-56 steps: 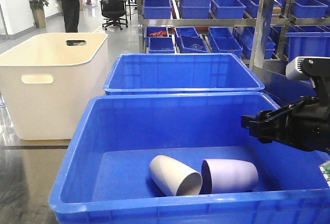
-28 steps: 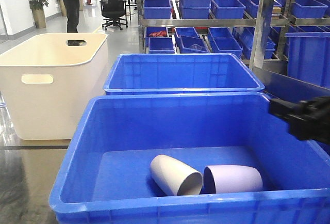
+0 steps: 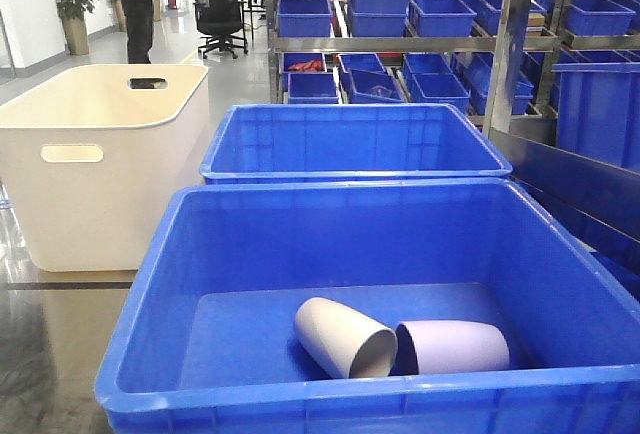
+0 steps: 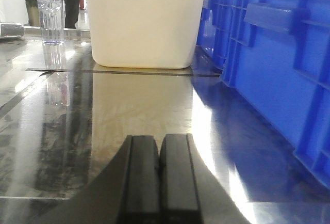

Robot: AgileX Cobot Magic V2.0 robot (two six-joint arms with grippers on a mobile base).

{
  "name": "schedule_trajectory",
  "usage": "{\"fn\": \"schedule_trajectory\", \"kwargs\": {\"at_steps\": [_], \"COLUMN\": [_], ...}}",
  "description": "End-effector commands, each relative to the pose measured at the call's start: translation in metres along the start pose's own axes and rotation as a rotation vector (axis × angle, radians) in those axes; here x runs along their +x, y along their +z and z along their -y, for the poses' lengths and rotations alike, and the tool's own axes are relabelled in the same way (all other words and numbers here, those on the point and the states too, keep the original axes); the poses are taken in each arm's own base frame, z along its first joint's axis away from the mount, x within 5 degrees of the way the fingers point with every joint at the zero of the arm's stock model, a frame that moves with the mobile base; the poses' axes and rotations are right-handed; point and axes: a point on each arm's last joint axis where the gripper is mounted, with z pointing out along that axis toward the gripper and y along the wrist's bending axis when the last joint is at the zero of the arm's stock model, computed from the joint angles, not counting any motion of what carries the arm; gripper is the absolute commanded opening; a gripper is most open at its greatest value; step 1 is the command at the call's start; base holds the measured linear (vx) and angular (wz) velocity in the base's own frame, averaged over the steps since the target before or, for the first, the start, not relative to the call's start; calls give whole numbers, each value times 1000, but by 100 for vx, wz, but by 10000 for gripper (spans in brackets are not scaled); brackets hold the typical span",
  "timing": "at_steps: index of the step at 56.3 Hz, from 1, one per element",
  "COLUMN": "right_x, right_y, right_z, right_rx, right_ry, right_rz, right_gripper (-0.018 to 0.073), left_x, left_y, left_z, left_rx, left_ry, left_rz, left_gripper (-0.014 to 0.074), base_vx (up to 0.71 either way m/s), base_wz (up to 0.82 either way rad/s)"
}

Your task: Grab cup from conveyor and place in blue bin

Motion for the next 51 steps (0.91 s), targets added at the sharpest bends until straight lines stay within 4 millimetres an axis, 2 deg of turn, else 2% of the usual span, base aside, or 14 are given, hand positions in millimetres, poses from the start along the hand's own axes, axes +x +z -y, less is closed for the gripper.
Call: {"fn": "schedule_trajectory", "kwargs": {"at_steps": [1, 8, 20, 31, 32, 41, 51], "right_x": [9, 34, 71, 113, 115, 120, 124], "right_y": [-10, -15, -10, -6, -7, -9, -9], "right_z": [2, 7, 23, 35, 35, 34, 35], "right_rx": [12, 62, 253, 327, 327, 331, 334], "right_ry": [-19, -48, -141, -55, -48, -185, -99], "right_rz": [90, 92, 51, 113, 80, 9, -25], "right_gripper": [393, 251, -17, -13, -13, -12, -12], "left_x": [-6, -6, -6, -6, -6, -6, -6], "left_y": [-1, -1, -1, -1, -1, -1, -1], "left_z": [1, 1, 1, 1, 1, 1, 1], "left_rx": [9, 9, 9, 9, 9, 9, 9], "left_ry": [-11, -11, -11, -11, -11, -11, -11], "left_rz": [83, 83, 83, 83, 83, 81, 83], "left_gripper": [-6, -6, -6, -6, -6, -6, -6], "base_vx": [0, 0, 0, 0, 0, 0, 0], "base_wz": [0, 0, 0, 0, 0, 0, 0]}}
